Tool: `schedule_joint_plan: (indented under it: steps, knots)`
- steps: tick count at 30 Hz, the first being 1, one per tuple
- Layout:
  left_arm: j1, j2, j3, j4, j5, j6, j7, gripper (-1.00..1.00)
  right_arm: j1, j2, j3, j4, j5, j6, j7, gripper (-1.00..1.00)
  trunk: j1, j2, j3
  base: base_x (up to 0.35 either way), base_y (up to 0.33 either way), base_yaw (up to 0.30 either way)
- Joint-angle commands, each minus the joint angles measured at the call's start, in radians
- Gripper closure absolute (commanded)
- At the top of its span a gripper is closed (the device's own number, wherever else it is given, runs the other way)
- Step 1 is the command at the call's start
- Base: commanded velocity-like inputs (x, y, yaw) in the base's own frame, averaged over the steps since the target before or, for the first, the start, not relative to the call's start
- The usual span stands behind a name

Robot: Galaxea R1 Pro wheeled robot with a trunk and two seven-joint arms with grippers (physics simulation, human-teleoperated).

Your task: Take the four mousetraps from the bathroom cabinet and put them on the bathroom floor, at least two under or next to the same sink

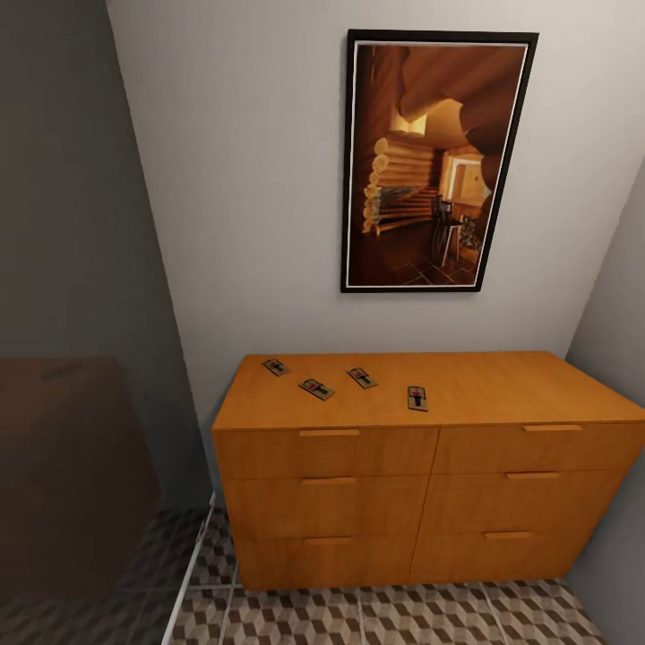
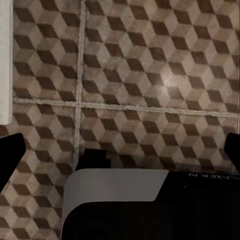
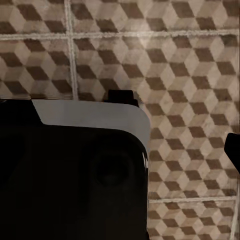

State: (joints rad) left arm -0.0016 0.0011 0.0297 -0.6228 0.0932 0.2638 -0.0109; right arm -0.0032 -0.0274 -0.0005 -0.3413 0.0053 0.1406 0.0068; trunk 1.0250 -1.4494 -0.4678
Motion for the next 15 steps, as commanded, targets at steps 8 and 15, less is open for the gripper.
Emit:
schedule_joint_plan:
  steps: [8, 15]
  knots:
    - [0.000, 0.004, 0.001, -0.243, 0.004, 0.151, 0.000, -1.00, 0.000, -0.016, -0.007, -0.203, -0.006, 0.140, 0.000, -1.00, 0.000, -0.001, -0.001, 0.000, 0.000, 0.000]
    - [0.000, 0.002, 0.000, -0.448, -0.038, 0.243, -0.001, -1.00, 0.000, -0.023, -0.009, -0.390, -0.004, 0.248, -0.004, -1.00, 0.000, -0.001, -0.001, 0.000, 0.000, 0.000]
